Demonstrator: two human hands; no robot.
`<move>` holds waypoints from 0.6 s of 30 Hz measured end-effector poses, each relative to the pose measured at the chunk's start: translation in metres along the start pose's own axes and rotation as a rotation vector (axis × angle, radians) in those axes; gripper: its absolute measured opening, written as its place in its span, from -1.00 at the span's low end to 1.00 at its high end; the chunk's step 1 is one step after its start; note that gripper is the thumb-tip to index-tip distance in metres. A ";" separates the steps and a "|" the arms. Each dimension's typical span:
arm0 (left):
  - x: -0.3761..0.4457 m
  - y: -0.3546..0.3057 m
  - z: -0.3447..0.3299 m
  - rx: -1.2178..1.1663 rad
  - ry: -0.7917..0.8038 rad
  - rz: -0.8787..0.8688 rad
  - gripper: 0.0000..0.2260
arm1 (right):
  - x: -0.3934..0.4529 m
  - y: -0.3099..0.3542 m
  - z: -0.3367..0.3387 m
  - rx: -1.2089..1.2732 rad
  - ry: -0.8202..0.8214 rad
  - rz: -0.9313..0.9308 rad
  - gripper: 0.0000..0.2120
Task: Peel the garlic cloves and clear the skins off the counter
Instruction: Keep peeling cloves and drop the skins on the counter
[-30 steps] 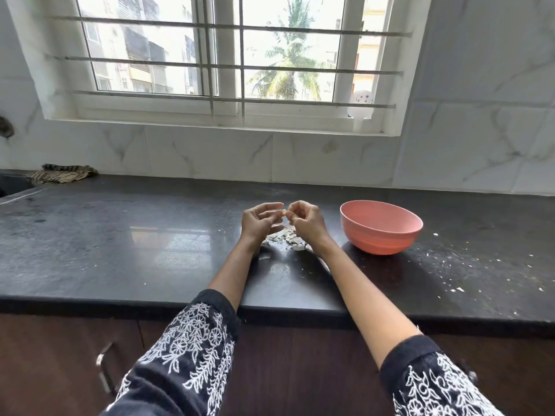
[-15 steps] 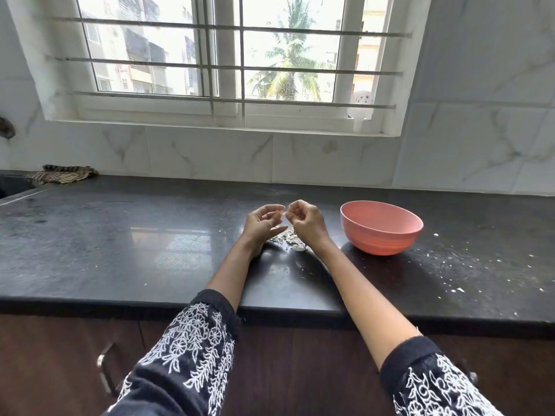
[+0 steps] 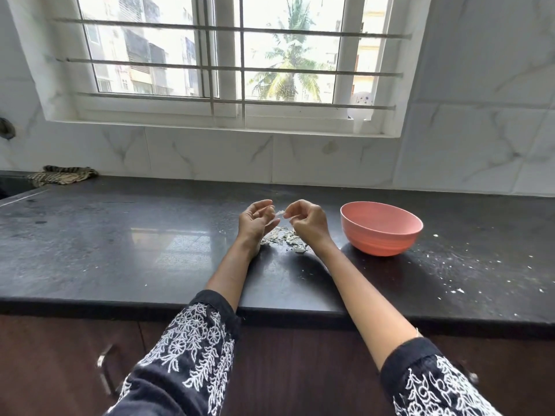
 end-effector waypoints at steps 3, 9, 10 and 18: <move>0.000 -0.001 0.000 0.040 0.011 0.005 -0.88 | 0.000 0.000 0.001 0.062 -0.010 -0.012 -0.60; -0.003 -0.002 0.000 0.032 0.043 0.020 -0.88 | 0.001 0.000 0.001 -0.040 -0.040 -0.025 -0.78; -0.002 -0.002 0.000 0.025 0.041 0.022 -0.88 | 0.001 0.000 0.002 -0.070 -0.055 -0.023 -0.78; -0.003 -0.001 0.000 0.030 0.048 0.047 -0.88 | 0.000 0.001 0.001 -0.088 -0.043 -0.009 -0.83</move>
Point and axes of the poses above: each hand's wrist, its own x-axis towards the middle knuckle, its own z-axis out of the back of the hand, y = z × x, the point moved 1 cm from there along x, towards the middle knuckle, and after that the axes turned 3 degrees about -y, right-handed, at the moved point
